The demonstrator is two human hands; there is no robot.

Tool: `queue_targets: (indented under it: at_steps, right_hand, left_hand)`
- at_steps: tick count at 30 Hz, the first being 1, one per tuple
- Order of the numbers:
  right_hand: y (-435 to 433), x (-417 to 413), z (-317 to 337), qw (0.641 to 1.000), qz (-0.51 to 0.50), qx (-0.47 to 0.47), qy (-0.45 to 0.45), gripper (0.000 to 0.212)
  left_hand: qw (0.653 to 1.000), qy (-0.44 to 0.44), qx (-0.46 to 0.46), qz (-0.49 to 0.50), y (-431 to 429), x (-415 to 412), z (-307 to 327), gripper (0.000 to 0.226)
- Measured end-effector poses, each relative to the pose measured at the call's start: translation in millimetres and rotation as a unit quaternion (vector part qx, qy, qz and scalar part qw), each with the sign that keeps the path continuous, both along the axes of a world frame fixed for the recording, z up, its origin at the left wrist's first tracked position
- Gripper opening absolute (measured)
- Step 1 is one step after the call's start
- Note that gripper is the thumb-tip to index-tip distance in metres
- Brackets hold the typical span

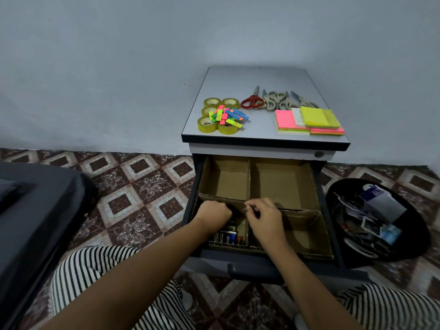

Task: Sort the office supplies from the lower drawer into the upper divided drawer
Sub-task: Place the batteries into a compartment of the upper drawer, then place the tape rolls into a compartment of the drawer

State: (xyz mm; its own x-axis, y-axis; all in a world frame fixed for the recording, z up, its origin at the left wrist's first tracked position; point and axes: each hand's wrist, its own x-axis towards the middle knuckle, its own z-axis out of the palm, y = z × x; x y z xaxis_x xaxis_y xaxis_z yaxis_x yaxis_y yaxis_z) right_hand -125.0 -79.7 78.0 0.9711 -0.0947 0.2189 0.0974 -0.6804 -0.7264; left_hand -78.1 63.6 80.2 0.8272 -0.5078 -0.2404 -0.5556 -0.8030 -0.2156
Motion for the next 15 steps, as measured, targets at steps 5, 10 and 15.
queue_targets:
  at_steps: [5, 10, 15]
  right_hand:
    - [-0.1, 0.0, -0.8, 1.0, 0.001, 0.007, -0.004, 0.017]
    - [-0.3, -1.1, -0.4, 1.0, -0.002, 0.006, 0.001, 0.017]
    - [-0.5, -0.6, -1.0, 1.0, 0.001, 0.005, 0.005, 0.017]
  left_hand:
    - [1.0, 0.015, -0.004, 0.001, -0.2, -0.3, 0.9, 0.028]
    - [1.0, 0.026, 0.001, 0.001, 0.6, 0.0, -2.0, 0.029]
    - [0.999, 0.035, 0.002, -0.003, 2.0, -1.1, -4.8, 0.029]
